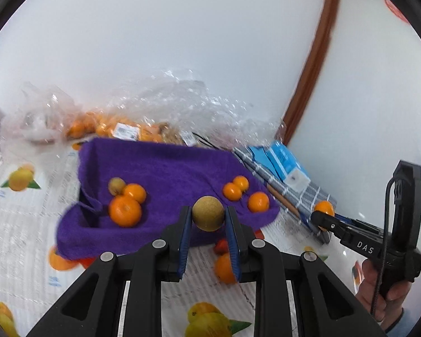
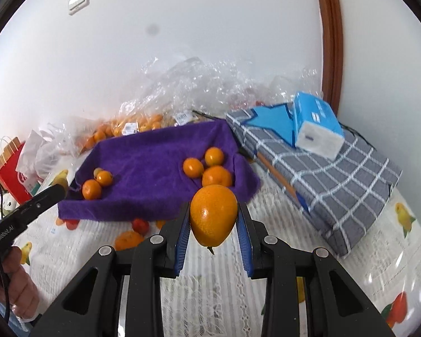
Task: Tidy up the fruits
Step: 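Carry the oval orange and green-yellow fruit onto the purple towel, opening both tools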
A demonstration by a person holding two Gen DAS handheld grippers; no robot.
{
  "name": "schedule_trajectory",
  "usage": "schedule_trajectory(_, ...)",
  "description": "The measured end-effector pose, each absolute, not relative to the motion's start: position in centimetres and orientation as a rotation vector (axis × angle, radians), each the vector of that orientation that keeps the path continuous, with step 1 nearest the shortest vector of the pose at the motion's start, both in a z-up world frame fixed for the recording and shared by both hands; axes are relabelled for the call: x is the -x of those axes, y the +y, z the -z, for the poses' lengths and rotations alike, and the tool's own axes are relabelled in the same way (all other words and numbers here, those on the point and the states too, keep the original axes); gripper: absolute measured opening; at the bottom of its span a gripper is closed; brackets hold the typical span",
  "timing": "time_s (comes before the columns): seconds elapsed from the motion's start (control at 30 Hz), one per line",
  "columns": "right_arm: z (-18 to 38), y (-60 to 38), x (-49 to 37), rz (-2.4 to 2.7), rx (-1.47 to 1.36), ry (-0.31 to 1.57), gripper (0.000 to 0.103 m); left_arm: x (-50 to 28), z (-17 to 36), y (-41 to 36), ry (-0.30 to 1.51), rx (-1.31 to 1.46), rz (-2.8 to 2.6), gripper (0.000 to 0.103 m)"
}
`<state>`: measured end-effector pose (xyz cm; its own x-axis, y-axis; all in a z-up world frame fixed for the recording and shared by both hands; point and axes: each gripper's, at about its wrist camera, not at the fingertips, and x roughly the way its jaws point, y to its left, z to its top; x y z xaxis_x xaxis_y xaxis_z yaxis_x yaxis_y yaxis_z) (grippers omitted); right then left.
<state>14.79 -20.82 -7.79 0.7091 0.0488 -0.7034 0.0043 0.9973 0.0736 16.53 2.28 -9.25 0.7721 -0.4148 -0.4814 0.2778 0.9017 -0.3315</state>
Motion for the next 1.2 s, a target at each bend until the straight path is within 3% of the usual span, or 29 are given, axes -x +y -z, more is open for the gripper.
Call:
schedule_trajectory(0.2,6.5,-18.8,-17.5,-0.055,-0.050,0.750,0.032,-18.1,5.8,5.8,0.514,0.279,0.286,0.023)
schedule_trajectory(0.63,8.0,-15.8,-24.3,-0.159,-0.046,0.753,0.032,-24.8,7.2,9.7,0.556,0.335,0.121,0.023)
schedule_trajectory(0.9,12.7,-16.8,-26.3,-0.162,-0.091,0.843,0.032,-27.8,12.8,10.1,0.627,0.447,0.132,0.023)
schedule_trajectory(1.2,14.3,-16.3,-26.9,-0.197,-0.094,0.897,0.032,-28.9,14.2,9.9,0.649,0.381,0.076,0.023)
